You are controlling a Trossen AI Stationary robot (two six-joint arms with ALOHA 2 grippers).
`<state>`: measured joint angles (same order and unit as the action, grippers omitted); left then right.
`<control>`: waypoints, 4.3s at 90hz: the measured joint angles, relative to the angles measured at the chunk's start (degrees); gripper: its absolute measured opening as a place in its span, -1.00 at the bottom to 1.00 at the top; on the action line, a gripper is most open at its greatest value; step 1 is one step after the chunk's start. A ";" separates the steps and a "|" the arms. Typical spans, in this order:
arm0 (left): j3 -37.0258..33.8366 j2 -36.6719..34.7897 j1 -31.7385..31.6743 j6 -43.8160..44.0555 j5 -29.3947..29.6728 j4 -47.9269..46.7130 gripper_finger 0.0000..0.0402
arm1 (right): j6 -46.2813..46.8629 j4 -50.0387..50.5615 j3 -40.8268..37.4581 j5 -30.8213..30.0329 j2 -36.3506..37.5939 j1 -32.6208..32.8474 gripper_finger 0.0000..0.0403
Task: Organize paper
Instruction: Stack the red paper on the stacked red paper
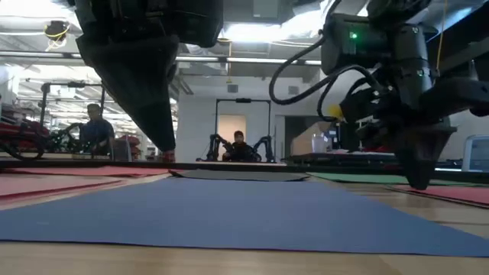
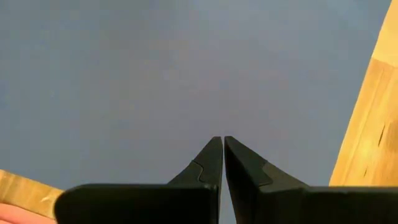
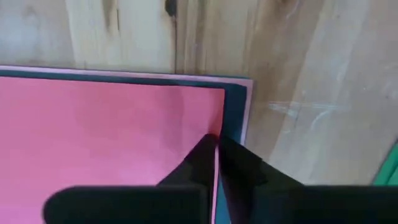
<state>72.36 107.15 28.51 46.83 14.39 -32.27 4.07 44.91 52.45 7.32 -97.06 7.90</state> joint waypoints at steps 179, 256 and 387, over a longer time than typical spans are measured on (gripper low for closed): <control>-10.84 -0.11 -16.50 -12.16 10.82 58.37 -0.40 | -1.23 2.62 11.47 -11.39 14.16 -0.04 -1.00; -4.85 6.32 -18.93 -18.77 9.92 55.45 -0.99 | -1.57 1.13 11.44 -11.39 14.10 -0.04 -1.00; -4.85 -16.39 -20.76 -22.78 27.27 -24.57 -1.00 | 3.35 7.01 11.47 -13.84 30.21 0.00 -1.00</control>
<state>67.51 90.77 7.75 24.05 41.66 -56.84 7.42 51.92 63.92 -6.52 -66.84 7.90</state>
